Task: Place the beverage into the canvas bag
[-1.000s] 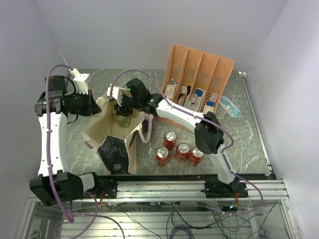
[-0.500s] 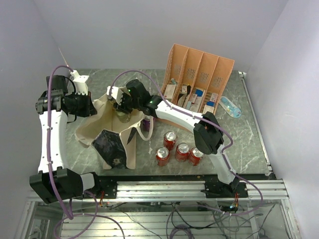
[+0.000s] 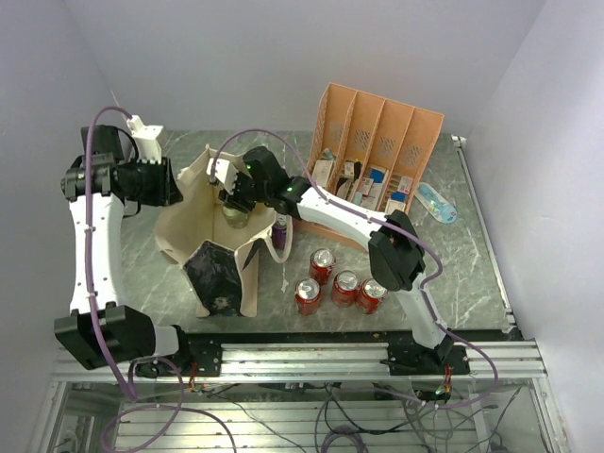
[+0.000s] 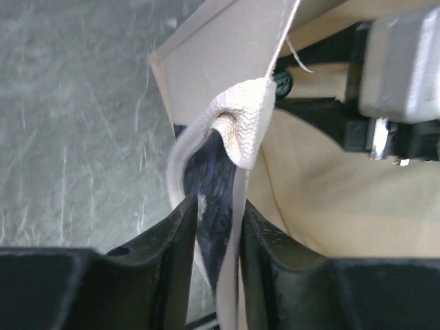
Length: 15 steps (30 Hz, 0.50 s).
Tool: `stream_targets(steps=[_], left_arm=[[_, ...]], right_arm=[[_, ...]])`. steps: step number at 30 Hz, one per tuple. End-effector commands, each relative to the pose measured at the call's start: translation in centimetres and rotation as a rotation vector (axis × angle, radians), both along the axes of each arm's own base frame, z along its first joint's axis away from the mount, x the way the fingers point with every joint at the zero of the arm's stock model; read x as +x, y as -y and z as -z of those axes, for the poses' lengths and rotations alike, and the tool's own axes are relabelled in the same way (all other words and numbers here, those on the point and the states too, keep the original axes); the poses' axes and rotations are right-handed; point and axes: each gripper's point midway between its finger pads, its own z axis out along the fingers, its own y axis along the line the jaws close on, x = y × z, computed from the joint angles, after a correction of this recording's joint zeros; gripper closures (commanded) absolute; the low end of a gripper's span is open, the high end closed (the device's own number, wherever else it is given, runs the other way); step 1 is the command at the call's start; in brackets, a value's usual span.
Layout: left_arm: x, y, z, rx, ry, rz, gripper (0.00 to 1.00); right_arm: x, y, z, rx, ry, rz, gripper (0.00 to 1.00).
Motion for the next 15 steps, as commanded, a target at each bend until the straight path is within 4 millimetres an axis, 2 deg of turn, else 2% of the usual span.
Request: stream_targets(steps=[1,4,6,11,15], left_arm=[[1.4,1.4,-5.0,-0.048,0.143,0.095,0.51],[1.4,2.0,-7.7,-0.029,0.238,0.173,0.32],[0.8,2.4,-9.0,-0.007,0.287,0.229,0.24],[-2.6,4.0,-9.9,0.041,0.307,0.407,0.19],[-6.2,5.6,-9.2,0.049,0.253,0.537,0.18]], right_arm=[[1.8,1.5,-3.8,0.05,0.021,0.039,1.0],[1.2,1.5,-4.0,0.061,-0.035,0.037,1.0],[0.8,1.5,-4.3,0.076,-0.058,0.041,1.0],[0.4,1.4,-4.9,0.096,-0.106,0.052,1.0],[0.0,1.4,-4.8,0.102,-0.137,0.058,1.0]])
